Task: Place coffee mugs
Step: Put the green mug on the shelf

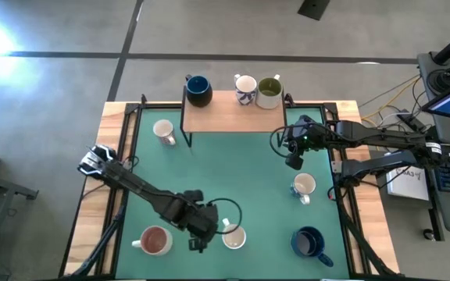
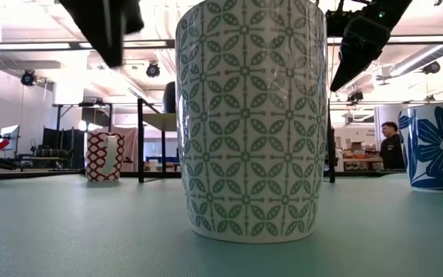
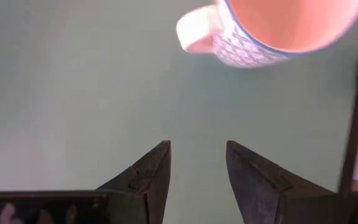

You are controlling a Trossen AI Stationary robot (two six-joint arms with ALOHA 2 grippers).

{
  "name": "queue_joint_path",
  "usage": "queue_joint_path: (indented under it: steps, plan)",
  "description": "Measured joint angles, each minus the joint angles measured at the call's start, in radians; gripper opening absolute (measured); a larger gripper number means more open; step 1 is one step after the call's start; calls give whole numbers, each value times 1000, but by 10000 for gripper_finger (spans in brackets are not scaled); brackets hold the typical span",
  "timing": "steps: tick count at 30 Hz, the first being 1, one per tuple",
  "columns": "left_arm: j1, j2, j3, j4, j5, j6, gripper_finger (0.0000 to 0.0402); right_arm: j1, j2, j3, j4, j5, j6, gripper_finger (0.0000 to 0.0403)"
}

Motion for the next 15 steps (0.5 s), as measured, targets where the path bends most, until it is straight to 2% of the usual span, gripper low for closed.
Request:
queue_joint_path:
  steps: [10, 15]
  plan:
    - [16, 77, 116, 26, -53, 83, 137, 0, 0, 0, 0, 0, 0, 63]
    - [39, 162, 187, 26, -63, 133, 137, 0, 0, 0, 0, 0, 0, 63]
